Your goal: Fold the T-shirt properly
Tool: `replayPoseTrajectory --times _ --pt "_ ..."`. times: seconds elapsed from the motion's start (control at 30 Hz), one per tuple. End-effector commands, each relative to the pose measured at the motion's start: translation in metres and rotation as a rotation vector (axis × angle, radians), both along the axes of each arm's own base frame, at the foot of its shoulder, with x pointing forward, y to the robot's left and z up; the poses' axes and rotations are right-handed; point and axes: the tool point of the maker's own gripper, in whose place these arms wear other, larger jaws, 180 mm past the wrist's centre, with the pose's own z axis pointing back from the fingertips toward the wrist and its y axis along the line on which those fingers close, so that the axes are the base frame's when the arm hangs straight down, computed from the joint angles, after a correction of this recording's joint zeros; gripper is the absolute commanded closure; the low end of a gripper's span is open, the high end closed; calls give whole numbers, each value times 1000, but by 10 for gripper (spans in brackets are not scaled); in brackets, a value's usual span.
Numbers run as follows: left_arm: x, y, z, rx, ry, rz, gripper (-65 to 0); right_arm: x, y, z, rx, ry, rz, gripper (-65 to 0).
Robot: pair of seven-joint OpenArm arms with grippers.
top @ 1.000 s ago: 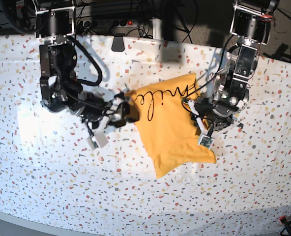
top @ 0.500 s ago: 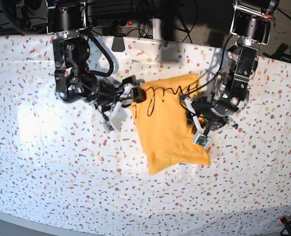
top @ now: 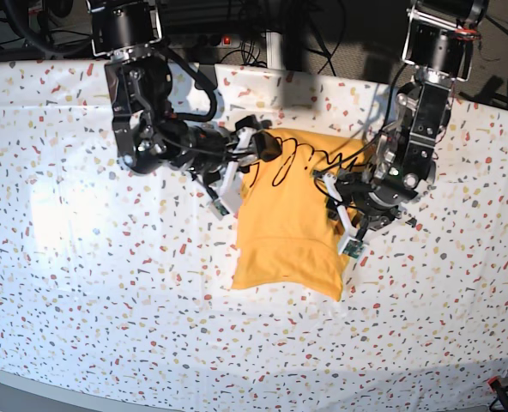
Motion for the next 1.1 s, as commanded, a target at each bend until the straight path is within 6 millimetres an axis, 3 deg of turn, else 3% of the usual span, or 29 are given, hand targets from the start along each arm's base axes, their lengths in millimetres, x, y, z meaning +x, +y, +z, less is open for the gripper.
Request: replayPoseTrajectory --times 0.0,0.1,0.23,0.4,0.47,0.6,0.8,1.07 --pt "13 -6 22 -41 -56 -4 -232 13 -4 13 15 -49 -16 -305" --pt "18 -13 50 -111 -108 27 -232 30 -18 32 52 -120 -91 -305" --pt "21 -15 96 -133 -204 34 -232 49 -37 73 106 -235 -172 -305" --pt "13 0 128 -99 -271 19 -232 40 -62 98 93 -276 -216 -305" --pt "7 16 126 -81 -286 60 -232 33 -77 102 74 -290 -256 -305" --pt "-11 57 101 -24 -240 168 -232 13 -106 112 105 -297 -348 -305" --pt "-54 101 65 -2 -117 270 -232 -42 -134 116 181 -198 -410 -305" --pt "-126 150 80 43 -87 343 -232 -120 -164 101 219 -25 -512 -305"
